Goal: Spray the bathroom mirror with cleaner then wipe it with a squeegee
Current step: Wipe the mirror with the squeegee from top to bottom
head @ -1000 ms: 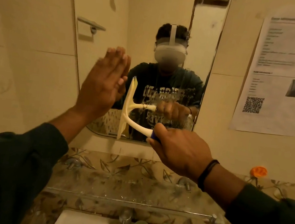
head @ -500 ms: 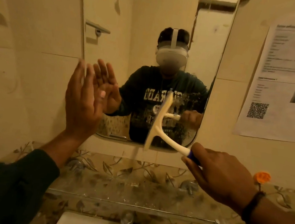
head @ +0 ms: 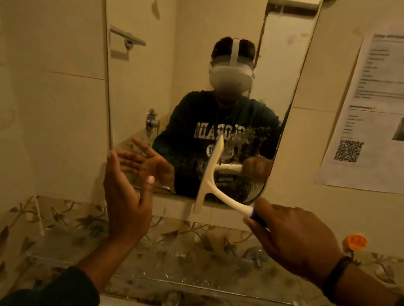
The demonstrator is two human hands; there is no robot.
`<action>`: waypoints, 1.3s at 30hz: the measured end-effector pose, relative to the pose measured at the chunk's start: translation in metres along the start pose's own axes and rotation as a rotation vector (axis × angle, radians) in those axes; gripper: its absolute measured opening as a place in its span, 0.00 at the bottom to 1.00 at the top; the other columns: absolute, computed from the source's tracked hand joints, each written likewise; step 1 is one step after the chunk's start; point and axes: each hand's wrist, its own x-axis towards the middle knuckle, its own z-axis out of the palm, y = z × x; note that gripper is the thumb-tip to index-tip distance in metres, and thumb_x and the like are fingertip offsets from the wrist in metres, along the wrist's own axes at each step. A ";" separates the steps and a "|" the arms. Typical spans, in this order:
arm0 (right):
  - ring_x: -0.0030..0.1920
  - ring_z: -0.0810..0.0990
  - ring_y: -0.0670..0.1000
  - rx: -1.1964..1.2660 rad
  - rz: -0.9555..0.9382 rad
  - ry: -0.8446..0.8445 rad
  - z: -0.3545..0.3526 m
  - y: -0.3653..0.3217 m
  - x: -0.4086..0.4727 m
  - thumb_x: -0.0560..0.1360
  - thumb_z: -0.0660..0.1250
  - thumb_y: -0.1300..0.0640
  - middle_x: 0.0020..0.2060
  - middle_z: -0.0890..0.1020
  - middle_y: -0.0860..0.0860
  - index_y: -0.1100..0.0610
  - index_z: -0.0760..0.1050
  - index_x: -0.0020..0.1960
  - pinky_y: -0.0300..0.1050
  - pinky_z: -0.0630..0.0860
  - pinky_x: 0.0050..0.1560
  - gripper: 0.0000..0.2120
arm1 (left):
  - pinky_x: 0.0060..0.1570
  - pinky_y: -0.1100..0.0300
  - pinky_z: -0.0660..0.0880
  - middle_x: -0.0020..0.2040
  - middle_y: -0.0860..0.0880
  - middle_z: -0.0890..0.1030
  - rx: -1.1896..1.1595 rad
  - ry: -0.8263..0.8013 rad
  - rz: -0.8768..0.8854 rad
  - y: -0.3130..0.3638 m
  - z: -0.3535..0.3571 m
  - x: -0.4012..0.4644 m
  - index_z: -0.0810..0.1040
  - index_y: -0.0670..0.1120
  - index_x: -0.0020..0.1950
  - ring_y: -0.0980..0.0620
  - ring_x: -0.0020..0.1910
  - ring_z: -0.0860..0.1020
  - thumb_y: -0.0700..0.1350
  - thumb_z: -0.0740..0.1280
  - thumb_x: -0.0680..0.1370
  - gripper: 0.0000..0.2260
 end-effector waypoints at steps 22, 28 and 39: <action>0.25 0.68 0.45 -0.103 0.014 -0.108 -0.009 0.021 -0.025 0.74 0.36 0.31 0.31 0.70 0.44 0.40 0.56 0.47 0.37 0.66 0.25 0.17 | 0.77 0.45 0.58 0.82 0.44 0.47 -0.027 -0.340 -0.565 0.023 0.025 -0.064 0.43 0.47 0.82 0.42 0.81 0.53 0.47 0.60 0.84 0.33; 0.24 0.66 0.44 -0.059 -0.045 -0.089 -0.008 -0.011 -0.005 0.76 0.41 0.33 0.30 0.68 0.45 0.42 0.58 0.48 0.38 0.63 0.24 0.16 | 0.73 0.43 0.62 0.82 0.44 0.39 0.088 -0.409 -0.467 0.024 0.028 -0.069 0.43 0.48 0.82 0.41 0.81 0.45 0.46 0.58 0.84 0.32; 0.25 0.68 0.45 -0.117 -0.020 -0.109 -0.008 0.019 -0.010 0.75 0.38 0.33 0.32 0.72 0.46 0.43 0.59 0.49 0.43 0.72 0.26 0.18 | 0.70 0.43 0.66 0.82 0.41 0.46 0.165 -0.430 -0.499 0.030 0.028 -0.062 0.45 0.48 0.82 0.38 0.79 0.54 0.47 0.58 0.84 0.31</action>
